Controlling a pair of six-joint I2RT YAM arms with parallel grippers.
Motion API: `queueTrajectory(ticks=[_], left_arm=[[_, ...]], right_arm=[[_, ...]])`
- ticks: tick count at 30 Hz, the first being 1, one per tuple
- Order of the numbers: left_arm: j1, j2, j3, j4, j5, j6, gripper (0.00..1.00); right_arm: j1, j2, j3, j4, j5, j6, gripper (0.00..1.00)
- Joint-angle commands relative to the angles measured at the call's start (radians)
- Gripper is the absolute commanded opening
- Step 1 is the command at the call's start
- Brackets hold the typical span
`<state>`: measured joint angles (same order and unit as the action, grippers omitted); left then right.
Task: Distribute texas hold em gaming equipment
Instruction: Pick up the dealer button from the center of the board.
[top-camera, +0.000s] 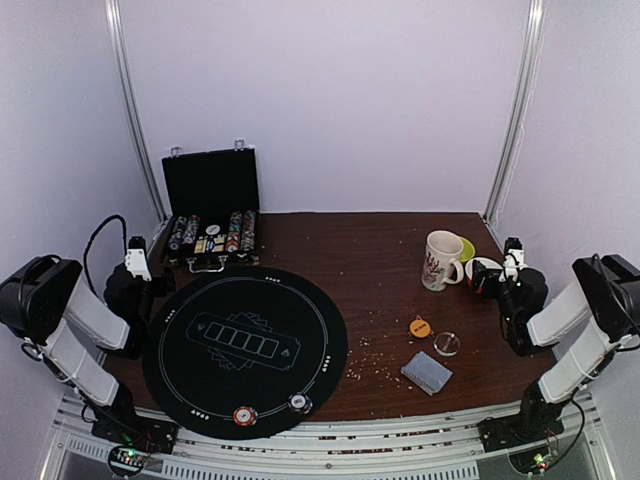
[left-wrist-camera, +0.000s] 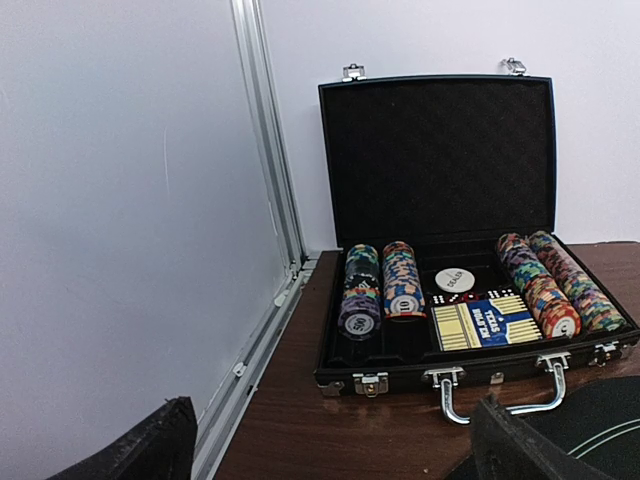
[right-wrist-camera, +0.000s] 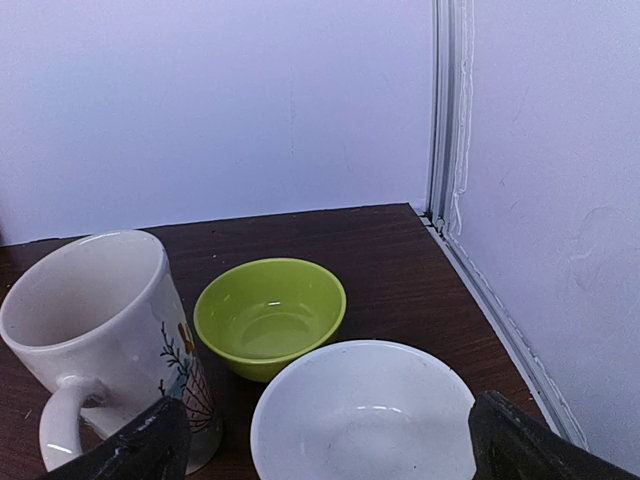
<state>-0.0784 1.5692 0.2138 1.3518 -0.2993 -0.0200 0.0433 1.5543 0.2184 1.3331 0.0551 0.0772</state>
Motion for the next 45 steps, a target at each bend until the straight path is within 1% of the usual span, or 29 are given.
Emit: queueTrajectory(ticks=[1, 5, 6, 7, 8, 9, 11, 12, 13, 14, 15, 16, 17, 20, 22, 23, 25, 27, 29, 32, 33, 34, 36, 40, 43, 45], left_arm=[[0.002, 0.002, 0.011, 0.018, -0.004, 0.003, 0.98], [0.002, -0.003, 0.008, 0.026, -0.003, 0.003, 0.98], [0.002, -0.023, 0.013, -0.001, -0.032, -0.015, 0.98], [0.006, -0.046, 0.009, -0.044, -0.028, -0.025, 0.98], [0.005, -0.044, -0.004, -0.016, -0.029, -0.016, 0.98], [0.004, -0.037, -0.010, 0.034, -0.031, -0.005, 0.98], [-0.006, -0.050, -0.053, 0.060, -0.039, 0.000, 0.98], [-0.009, -0.052, -0.066, 0.088, -0.039, 0.003, 0.98], [-0.016, -0.053, -0.073, 0.107, -0.046, 0.012, 0.98], [-0.032, -0.074, -0.070, 0.106, -0.079, 0.023, 0.98], [-0.058, -0.105, -0.039, 0.019, -0.180, 0.018, 0.98], [-0.066, -0.165, 0.033, -0.134, -0.250, 0.000, 0.98], [-0.067, -0.240, 0.114, -0.315, -0.282, -0.023, 0.98], [-0.086, -0.303, 0.304, -0.542, -0.319, -0.018, 0.98], [-0.125, -0.331, 0.442, -0.816, -0.368, -0.074, 0.98], [-0.141, -0.344, 0.500, -0.935, -0.376, -0.134, 0.98], [-0.165, -0.369, 0.620, -1.116, -0.317, -0.198, 0.98], [-0.185, -0.394, 0.701, -1.241, -0.178, -0.198, 0.98], [-0.215, -0.406, 0.759, -1.324, -0.063, -0.177, 0.98], [-0.263, -0.407, 0.816, -1.407, 0.094, -0.124, 0.98], [-0.278, -0.398, 0.837, -1.443, 0.127, -0.117, 0.98], [-0.288, -0.393, 0.852, -1.475, 0.161, -0.118, 0.98], [-0.298, -0.390, 0.861, -1.506, 0.241, -0.131, 0.98], [-0.301, -0.394, 0.838, -1.474, 0.357, -0.173, 0.98], [-0.310, -0.387, 0.837, -1.466, 0.367, -0.160, 0.98], [-0.311, -0.390, 0.840, -1.471, 0.370, -0.150, 0.98]], right_arm=[[-0.003, 0.003, 0.006, 0.011, -0.004, -0.005, 1.00], [-0.003, 0.003, 0.010, 0.006, -0.004, -0.004, 1.00], [-0.003, 0.000, 0.006, 0.014, -0.005, -0.001, 1.00], [-0.003, -0.018, 0.005, 0.010, 0.000, 0.001, 1.00], [-0.003, -0.061, 0.011, -0.027, 0.018, 0.010, 1.00], [-0.004, -0.130, 0.028, -0.113, 0.051, 0.020, 1.00], [-0.005, -0.285, 0.089, -0.348, 0.133, 0.085, 1.00], [-0.006, -0.358, 0.125, -0.469, 0.141, 0.106, 1.00], [-0.006, -0.417, 0.170, -0.635, 0.128, 0.111, 1.00], [-0.006, -0.471, 0.234, -0.762, 0.103, 0.121, 1.00], [-0.005, -0.509, 0.266, -0.878, 0.091, 0.135, 1.00], [-0.006, -0.545, 0.334, -0.990, 0.079, 0.148, 1.00], [-0.005, -0.570, 0.382, -1.098, 0.059, 0.155, 1.00], [-0.003, -0.593, 0.537, -1.441, 0.021, 0.179, 0.99], [0.005, -0.570, 0.634, -1.670, 0.031, 0.242, 0.99], [0.014, -0.559, 0.661, -1.748, 0.008, 0.267, 0.99], [0.052, -0.536, 0.703, -1.880, -0.027, 0.326, 1.00], [0.123, -0.510, 0.757, -2.008, 0.002, 0.378, 1.00], [0.219, -0.475, 0.787, -2.101, 0.052, 0.422, 0.99], [0.284, -0.372, 0.897, -2.291, 0.018, 0.442, 0.97], [0.308, -0.342, 0.918, -2.348, 0.033, 0.449, 0.97], [0.334, -0.318, 0.920, -2.386, 0.049, 0.462, 0.97], [0.378, -0.286, 0.879, -2.407, 0.035, 0.494, 0.97], [0.403, -0.234, 0.740, -2.329, -0.085, 0.542, 0.92], [0.447, -0.201, 0.705, -2.273, -0.118, 0.556, 0.99], [0.470, -0.176, 0.701, -2.239, -0.126, 0.562, 1.00]])
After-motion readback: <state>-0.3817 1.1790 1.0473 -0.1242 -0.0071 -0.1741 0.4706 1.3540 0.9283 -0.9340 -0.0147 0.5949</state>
